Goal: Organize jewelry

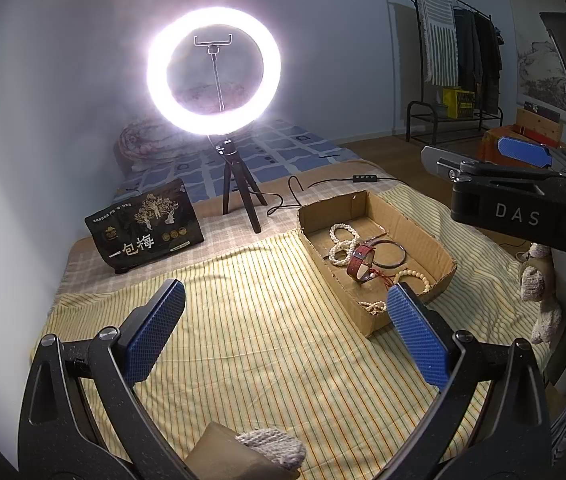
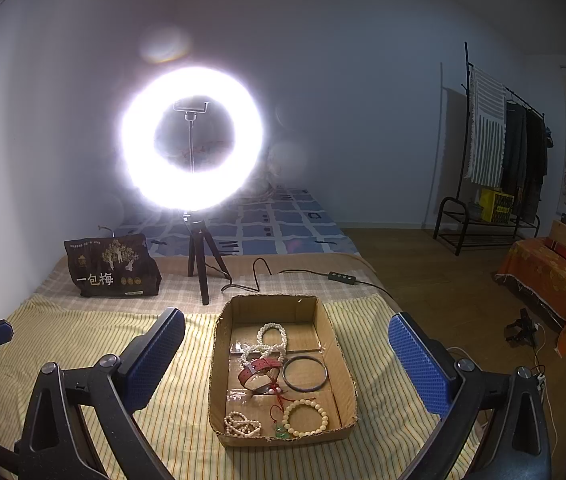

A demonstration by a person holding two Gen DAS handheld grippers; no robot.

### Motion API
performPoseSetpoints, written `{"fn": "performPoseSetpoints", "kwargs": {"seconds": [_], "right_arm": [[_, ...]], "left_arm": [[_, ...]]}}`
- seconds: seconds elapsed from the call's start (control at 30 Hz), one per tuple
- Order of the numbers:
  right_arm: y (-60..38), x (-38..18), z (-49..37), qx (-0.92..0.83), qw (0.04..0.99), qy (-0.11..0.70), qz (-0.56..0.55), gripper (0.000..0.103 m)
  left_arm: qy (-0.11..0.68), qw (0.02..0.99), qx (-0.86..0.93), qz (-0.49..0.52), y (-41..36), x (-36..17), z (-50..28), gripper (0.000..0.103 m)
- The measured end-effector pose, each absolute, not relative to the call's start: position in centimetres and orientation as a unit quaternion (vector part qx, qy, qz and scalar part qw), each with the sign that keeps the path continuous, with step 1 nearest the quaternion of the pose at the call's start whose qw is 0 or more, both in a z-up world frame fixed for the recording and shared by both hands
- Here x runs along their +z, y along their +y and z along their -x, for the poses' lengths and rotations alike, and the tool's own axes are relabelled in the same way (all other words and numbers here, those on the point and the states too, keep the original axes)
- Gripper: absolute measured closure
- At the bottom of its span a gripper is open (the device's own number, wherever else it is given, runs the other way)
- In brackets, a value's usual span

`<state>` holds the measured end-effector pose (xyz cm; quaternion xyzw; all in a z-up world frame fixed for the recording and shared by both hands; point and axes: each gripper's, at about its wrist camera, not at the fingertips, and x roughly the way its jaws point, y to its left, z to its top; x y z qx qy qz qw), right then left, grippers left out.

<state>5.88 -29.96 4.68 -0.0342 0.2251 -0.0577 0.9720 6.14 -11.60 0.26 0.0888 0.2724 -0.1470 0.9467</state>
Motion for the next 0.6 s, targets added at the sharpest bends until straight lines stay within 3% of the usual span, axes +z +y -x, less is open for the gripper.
{"fn": "performPoseSetpoints", "kwargs": {"seconds": [0.6], "right_arm": [[-30.11,4.02,-5.66,-0.052,0.971,0.232,0.037,0.000]], "left_arm": [[0.273,0.947,-0.147,-0.088,-11.66,0.25,-6.15,0.000]]}}
